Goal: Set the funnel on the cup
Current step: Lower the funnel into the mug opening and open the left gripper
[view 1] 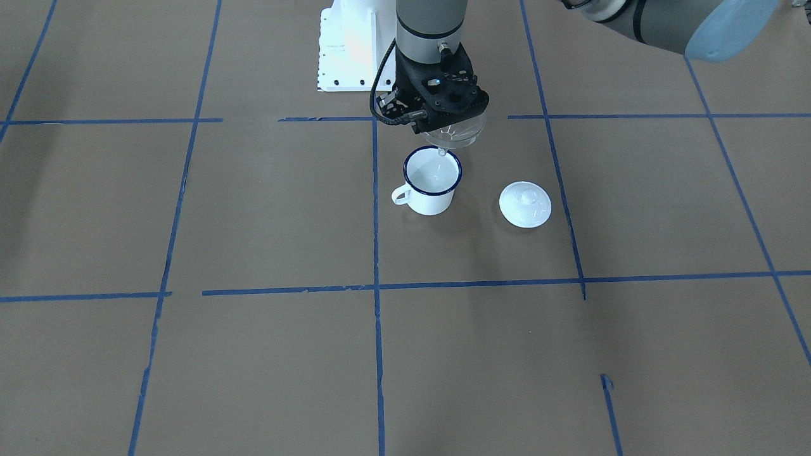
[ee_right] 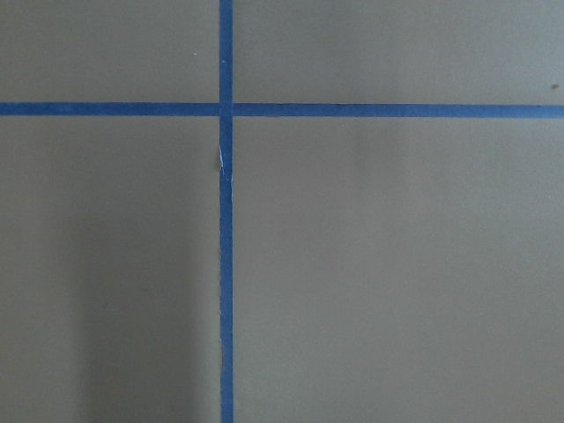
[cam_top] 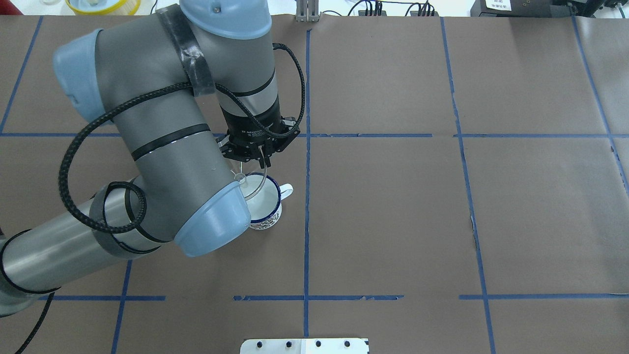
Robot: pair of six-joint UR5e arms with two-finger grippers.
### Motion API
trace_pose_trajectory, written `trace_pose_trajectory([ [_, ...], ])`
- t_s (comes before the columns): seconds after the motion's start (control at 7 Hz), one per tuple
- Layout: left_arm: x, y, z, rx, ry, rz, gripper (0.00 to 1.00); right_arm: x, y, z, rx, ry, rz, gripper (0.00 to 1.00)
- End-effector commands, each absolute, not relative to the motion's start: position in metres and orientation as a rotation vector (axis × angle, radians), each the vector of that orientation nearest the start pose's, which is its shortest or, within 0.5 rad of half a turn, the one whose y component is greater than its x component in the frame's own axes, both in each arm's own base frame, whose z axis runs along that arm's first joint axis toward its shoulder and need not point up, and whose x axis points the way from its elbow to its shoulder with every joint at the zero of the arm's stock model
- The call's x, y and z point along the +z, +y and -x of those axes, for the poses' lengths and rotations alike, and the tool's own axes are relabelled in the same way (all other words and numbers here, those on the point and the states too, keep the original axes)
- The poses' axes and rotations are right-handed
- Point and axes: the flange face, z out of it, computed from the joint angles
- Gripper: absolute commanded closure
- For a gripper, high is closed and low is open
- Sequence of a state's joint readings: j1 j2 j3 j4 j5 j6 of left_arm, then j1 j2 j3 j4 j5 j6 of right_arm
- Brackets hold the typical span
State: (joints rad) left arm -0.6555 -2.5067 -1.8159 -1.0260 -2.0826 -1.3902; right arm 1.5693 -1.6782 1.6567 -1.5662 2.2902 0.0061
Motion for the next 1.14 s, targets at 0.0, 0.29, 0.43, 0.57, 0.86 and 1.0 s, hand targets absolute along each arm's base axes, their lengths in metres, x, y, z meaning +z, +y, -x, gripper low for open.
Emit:
trace_pose_trajectory([
  [0.0,0.068,-0.449,-0.455,-0.272,0.768,0.202,1.00,0.670,-0.445,-0.067,0.010,-0.719,0.019,0.00],
  [0.29,0.102,-0.450,-0.508,-0.227,0.770,0.213,1.00,0.670,-0.445,-0.067,0.010,-0.719,0.019,0.00],
  [0.43,0.116,-0.451,-0.510,-0.225,0.764,0.214,1.00,0.670,-0.445,-0.067,0.010,-0.719,0.019,0.00],
  [0.57,0.123,-0.450,-0.511,-0.225,0.756,0.216,1.00,0.670,-0.445,-0.067,0.010,-0.719,0.019,0.00],
  [0.86,0.131,-0.453,-0.516,-0.211,0.778,0.202,1.00,0.670,-0.445,-0.067,0.010,-0.719,0.019,0.00],
  [1.0,0.137,-0.458,-0.529,-0.206,0.783,0.200,1.00,0.670,-0.445,-0.067,0.010,-0.719,0.019,0.00],
])
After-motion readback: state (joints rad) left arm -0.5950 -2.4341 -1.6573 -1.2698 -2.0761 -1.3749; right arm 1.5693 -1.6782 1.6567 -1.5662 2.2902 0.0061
